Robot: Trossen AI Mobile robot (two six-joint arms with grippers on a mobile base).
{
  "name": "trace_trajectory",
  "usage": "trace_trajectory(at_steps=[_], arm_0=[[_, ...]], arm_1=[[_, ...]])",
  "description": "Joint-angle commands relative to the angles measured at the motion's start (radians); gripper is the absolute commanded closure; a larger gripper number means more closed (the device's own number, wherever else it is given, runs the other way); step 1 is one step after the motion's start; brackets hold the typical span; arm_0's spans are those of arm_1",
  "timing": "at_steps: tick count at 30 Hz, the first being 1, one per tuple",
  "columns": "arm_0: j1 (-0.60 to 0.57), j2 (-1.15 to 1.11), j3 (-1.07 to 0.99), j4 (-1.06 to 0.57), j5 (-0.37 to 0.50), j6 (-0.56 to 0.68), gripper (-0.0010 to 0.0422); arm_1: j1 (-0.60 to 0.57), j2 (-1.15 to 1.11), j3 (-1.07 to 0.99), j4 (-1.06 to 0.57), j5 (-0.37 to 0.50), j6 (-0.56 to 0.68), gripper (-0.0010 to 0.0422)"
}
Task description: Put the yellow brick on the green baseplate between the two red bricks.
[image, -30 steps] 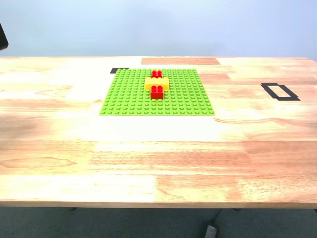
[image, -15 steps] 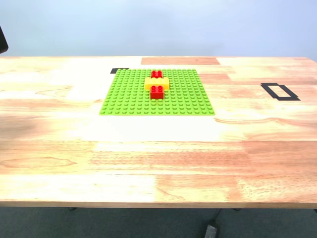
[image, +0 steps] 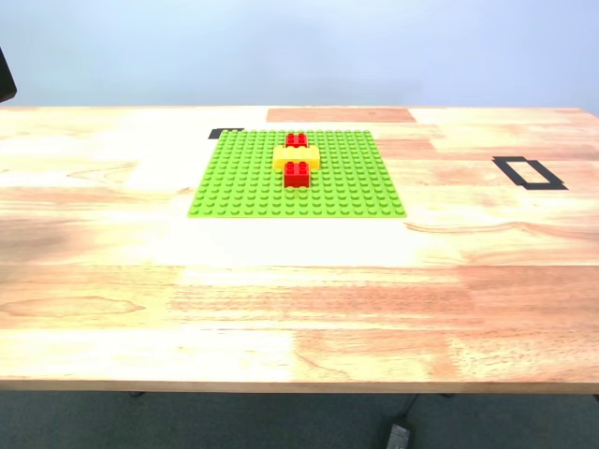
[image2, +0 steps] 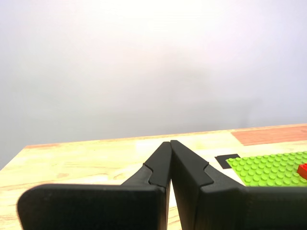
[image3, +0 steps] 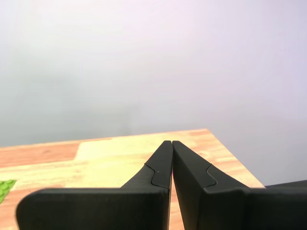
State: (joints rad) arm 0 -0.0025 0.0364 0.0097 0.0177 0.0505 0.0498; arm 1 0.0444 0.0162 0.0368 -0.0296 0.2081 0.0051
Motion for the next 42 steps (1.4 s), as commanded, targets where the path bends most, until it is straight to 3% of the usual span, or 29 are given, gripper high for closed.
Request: trace_trajectory(at_steps=[1,42], arm_0=[[0.0,0.0,0.009,-0.023,0.001,-0.001,0.0413],[0.0,0.001,0.012,-0.033,0.005,-0.001,0.0412]], arm_1=[[0.002,0.006,0.007,0.0,0.001,-0.02,0.0413],[0.0,0.004,0.003,-0.012,0.001,-0.021,0.0413]])
